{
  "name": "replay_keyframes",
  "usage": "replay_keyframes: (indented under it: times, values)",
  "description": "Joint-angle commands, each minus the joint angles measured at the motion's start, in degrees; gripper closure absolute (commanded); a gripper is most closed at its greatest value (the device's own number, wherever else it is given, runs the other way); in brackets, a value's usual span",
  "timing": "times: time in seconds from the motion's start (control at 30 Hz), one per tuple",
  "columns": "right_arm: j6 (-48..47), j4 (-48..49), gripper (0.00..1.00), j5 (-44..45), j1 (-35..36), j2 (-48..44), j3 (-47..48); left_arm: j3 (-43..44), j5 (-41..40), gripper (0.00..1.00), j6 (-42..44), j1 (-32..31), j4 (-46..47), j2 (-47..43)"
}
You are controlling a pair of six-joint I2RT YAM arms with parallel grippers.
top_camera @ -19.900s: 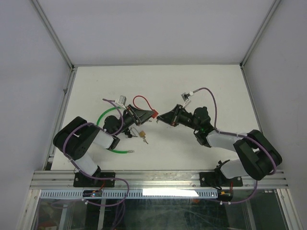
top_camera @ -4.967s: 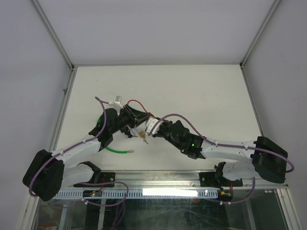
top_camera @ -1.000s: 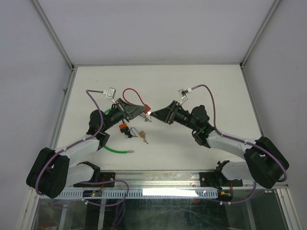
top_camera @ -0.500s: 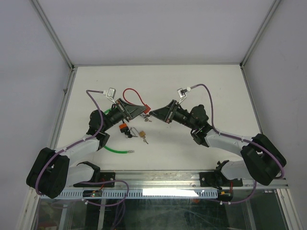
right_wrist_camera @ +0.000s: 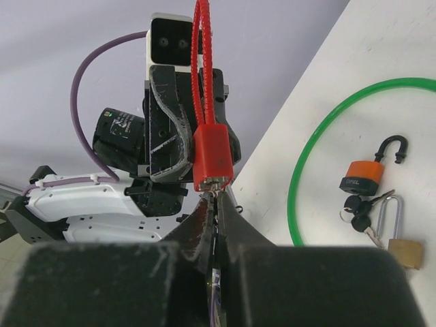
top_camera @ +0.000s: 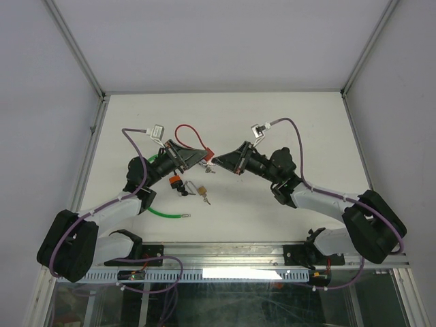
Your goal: Unlock with the key
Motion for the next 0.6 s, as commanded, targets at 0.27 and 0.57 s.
replay_keyframes:
  times: [0.27,0.57]
  values:
    - [-1.7,8.4,1.0,-8.6,-5.8,-0.9,9.6,-2.2,6.5,1.0,9.5,-9.1,-0.2,-1.5]
    - [-4.8,4.2,1.0,-14.0,-6.9,-1.2,13.7,-2.7,5.2,1.0,12.2,-11.8,-1.5,-0.8]
